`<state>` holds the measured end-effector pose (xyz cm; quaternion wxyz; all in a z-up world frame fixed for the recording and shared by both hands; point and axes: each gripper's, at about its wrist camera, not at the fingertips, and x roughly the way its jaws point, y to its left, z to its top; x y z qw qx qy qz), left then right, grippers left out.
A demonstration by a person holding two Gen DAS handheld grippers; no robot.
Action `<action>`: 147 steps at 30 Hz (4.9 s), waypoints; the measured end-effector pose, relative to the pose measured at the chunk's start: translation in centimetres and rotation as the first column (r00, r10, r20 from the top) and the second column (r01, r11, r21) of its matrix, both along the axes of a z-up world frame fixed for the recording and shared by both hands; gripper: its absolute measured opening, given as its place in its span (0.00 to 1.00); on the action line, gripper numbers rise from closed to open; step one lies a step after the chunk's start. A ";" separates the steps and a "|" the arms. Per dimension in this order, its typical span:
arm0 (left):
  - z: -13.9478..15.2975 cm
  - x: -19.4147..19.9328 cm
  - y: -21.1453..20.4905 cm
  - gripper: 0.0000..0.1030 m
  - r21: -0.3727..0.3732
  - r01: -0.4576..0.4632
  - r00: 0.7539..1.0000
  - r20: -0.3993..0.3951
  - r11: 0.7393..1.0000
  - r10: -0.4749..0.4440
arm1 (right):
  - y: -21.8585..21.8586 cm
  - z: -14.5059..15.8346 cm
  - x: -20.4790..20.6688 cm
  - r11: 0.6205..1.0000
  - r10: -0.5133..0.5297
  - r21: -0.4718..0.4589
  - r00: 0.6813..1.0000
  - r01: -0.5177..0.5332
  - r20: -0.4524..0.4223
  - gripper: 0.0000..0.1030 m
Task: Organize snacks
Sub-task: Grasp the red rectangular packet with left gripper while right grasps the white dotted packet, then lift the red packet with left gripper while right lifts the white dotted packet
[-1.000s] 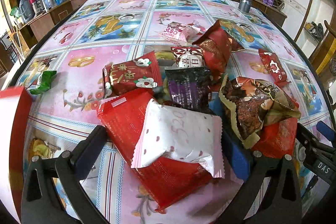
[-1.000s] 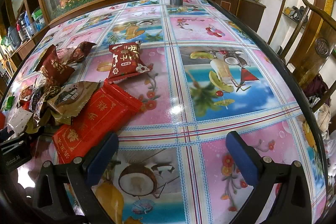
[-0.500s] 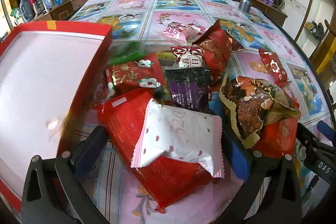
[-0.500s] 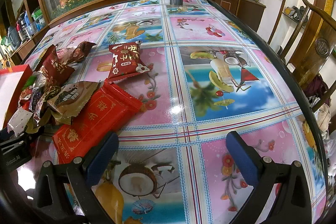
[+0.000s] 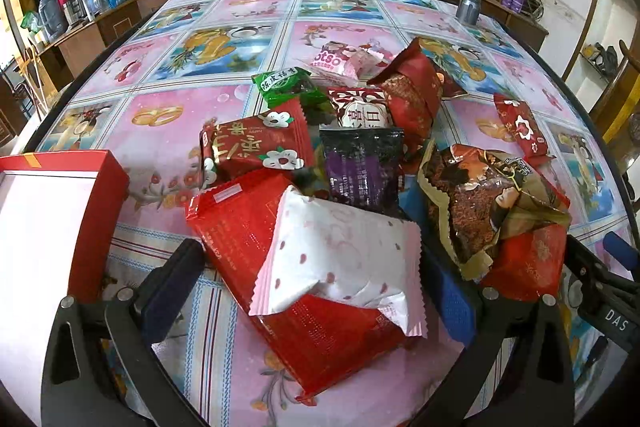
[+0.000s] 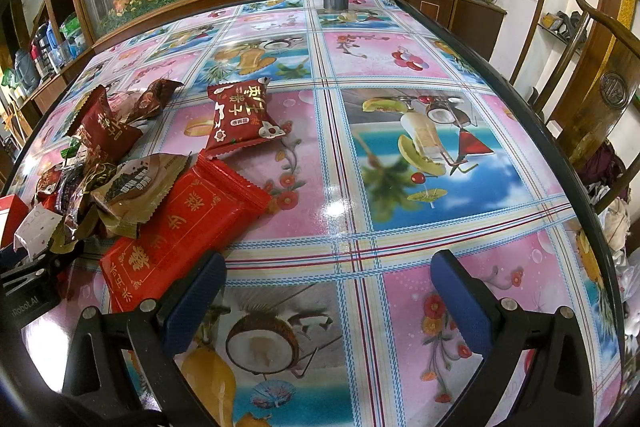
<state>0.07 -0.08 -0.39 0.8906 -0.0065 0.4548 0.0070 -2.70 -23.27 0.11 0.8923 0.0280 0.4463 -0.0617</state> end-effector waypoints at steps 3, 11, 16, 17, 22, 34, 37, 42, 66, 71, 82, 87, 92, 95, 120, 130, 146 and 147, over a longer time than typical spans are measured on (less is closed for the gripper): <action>0.0 0.0 0.0 1.00 0.000 0.000 1.000 0.000 1.000 0.000 | 0.0 0.0 0.0 1.000 0.000 0.000 1.000 0.000 0.000 1.00; 0.0 0.0 0.0 1.00 0.000 0.000 1.000 0.000 1.000 0.000 | 0.0 0.0 0.0 1.000 0.000 0.000 1.000 0.000 0.000 1.00; 0.2 -0.4 0.1 1.00 -0.003 0.058 0.997 -0.055 0.998 -0.058 | 0.2 0.0 0.0 1.000 -0.027 -0.001 1.000 0.027 0.000 1.00; 0.2 -0.6 0.1 1.00 0.001 0.077 0.995 -0.069 0.997 -0.076 | 0.2 0.0 0.0 1.000 -0.025 -0.002 1.000 0.025 -0.001 1.00; 2.5 -5.1 2.5 1.00 -0.001 0.098 0.995 -0.002 0.995 -0.098 | -0.2 0.0 -0.6 0.995 0.097 0.015 0.994 -0.096 -0.053 1.00; 6.4 -9.9 6.7 1.00 0.144 0.010 0.990 0.140 0.990 -0.030 | 2.5 4.9 -1.3 0.937 0.202 0.258 0.968 -0.236 0.151 0.99; 6.2 -9.3 7.1 1.00 0.169 -0.002 0.994 0.107 0.986 -0.017 | 5.9 5.4 -0.5 0.895 0.306 0.287 0.938 -0.342 0.164 0.99; 5.3 -9.4 8.3 1.00 0.202 -0.055 0.996 0.086 0.978 0.039 | 13.0 4.9 -0.2 0.805 0.505 0.280 0.852 -0.522 0.136 0.99; 4.0 -3.1 2.5 1.00 0.140 -0.092 0.995 -0.036 0.986 0.098 | 7.6 2.4 5.3 0.659 0.466 0.618 0.878 -0.428 0.111 0.15; 1.7 -0.6 1.4 1.00 0.119 -0.152 0.983 -0.087 0.981 0.163 | 5.8 3.1 5.4 0.617 0.417 0.678 0.897 -0.399 0.147 0.15; 0.6 -1.1 1.8 0.76 0.011 -0.178 0.983 -0.044 0.984 0.178 | 5.5 3.1 5.7 0.598 0.385 0.708 0.909 -0.376 0.158 0.17; 1.1 -2.2 0.9 0.44 0.016 -0.094 0.995 -0.023 0.995 0.094 | 5.4 3.2 5.5 0.600 0.378 0.702 0.910 -0.382 0.172 0.17; 1.1 -3.2 1.8 0.44 0.027 -0.074 0.997 -0.002 0.997 0.074 | 6.1 2.4 5.8 0.630 0.388 0.682 0.911 -0.371 0.137 0.17; 1.2 -3.9 2.1 0.44 0.038 -0.076 0.997 0.004 0.996 0.075 | 6.6 1.7 6.0 0.647 0.400 0.670 0.910 -0.364 0.108 0.18; 4.8 -8.0 5.3 0.42 0.035 -0.093 0.986 0.143 0.995 0.087 | 10.3 1.0 2.8 0.711 0.504 0.541 0.862 -0.449 0.053 0.30; 7.8 -11.1 9.1 0.28 -0.006 -0.104 0.970 0.219 0.995 0.103 | 12.2 -0.7 4.4 0.720 0.452 0.587 0.892 -0.371 0.010 0.34; 6.2 -10.8 8.5 0.36 -0.084 -0.014 0.996 0.083 0.996 0.021 | 19.5 0.2 2.7 0.907 0.418 0.034 0.908 -0.419 0.041 0.35; 5.9 -10.4 7.8 0.42 -0.078 -0.002 0.997 0.071 0.997 0.008 | 19.0 0.2 2.8 0.909 0.411 0.056 0.911 -0.413 0.040 0.35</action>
